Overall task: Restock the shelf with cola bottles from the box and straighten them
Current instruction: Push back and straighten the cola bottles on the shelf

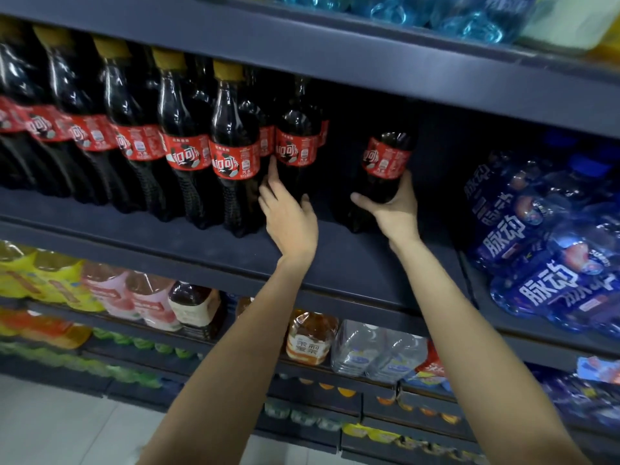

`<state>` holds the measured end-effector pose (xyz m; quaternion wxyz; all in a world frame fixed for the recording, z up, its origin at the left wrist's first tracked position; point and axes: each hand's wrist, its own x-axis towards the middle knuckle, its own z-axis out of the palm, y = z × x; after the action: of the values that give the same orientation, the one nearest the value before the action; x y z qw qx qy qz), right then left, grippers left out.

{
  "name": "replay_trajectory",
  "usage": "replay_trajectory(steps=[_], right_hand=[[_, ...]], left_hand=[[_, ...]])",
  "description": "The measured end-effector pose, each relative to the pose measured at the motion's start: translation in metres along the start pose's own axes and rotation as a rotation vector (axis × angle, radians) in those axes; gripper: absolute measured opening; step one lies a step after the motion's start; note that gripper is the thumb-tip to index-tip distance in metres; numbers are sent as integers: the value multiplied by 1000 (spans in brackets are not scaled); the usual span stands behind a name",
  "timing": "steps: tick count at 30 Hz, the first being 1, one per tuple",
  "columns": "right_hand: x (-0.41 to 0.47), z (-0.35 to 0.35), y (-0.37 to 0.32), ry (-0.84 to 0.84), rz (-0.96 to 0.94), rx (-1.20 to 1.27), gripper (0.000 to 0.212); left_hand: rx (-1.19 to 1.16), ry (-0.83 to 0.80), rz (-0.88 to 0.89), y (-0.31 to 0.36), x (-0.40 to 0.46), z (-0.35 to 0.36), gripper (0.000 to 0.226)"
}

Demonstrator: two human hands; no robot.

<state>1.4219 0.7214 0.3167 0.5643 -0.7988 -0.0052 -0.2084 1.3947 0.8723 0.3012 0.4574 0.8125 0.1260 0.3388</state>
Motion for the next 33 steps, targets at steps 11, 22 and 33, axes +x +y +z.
replay_trajectory(steps=[11, 22, 33], right_hand=[[-59, 40, -27, -512, -99, 245, 79], [-71, 61, -35, -264, -85, 69, 87], [-82, 70, -34, -120, -60, 32, 82]], left_hand=[[-77, -16, 383, -41, 3, -116, 50], [41, 21, 382, -49, 19, -104, 75], [59, -49, 389, -55, 25, -107, 74]])
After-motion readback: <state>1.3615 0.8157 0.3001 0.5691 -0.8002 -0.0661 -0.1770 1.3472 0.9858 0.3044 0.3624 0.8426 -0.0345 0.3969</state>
